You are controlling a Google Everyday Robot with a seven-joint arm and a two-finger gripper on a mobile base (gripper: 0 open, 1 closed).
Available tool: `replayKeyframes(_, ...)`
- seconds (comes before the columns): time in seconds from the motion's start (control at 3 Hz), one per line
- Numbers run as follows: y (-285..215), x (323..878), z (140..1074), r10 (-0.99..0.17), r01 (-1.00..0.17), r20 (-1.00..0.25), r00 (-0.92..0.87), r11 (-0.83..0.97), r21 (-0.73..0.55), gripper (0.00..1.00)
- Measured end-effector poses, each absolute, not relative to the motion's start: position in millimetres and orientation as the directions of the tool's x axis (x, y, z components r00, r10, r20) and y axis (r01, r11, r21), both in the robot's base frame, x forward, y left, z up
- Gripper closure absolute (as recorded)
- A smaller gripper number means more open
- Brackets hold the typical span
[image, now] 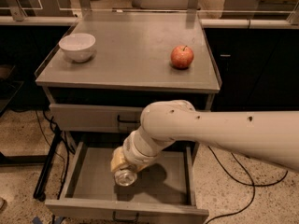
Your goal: Place 7up can into middle drawer
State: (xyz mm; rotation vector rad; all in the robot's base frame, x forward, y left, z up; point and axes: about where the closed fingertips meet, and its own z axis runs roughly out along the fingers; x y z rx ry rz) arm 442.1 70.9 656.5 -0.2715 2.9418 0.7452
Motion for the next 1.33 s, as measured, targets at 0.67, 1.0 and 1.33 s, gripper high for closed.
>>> replayKeyframes(0.67, 69.5, 453.0, 592.3, -0.054, -0.089, -0.092, -0.994, 0.893, 0.441, 1.00)
replayKeyframes(1.0, 68.9, 459.1, 556.5, -0.008, -0.032, -0.057, -0.998, 0.902, 0.431, 1.00)
replayKeyframes(1.33, 68.9, 459.1, 556.5, -0.008, -0.032, -0.057, -0.998, 0.902, 0.431, 1.00)
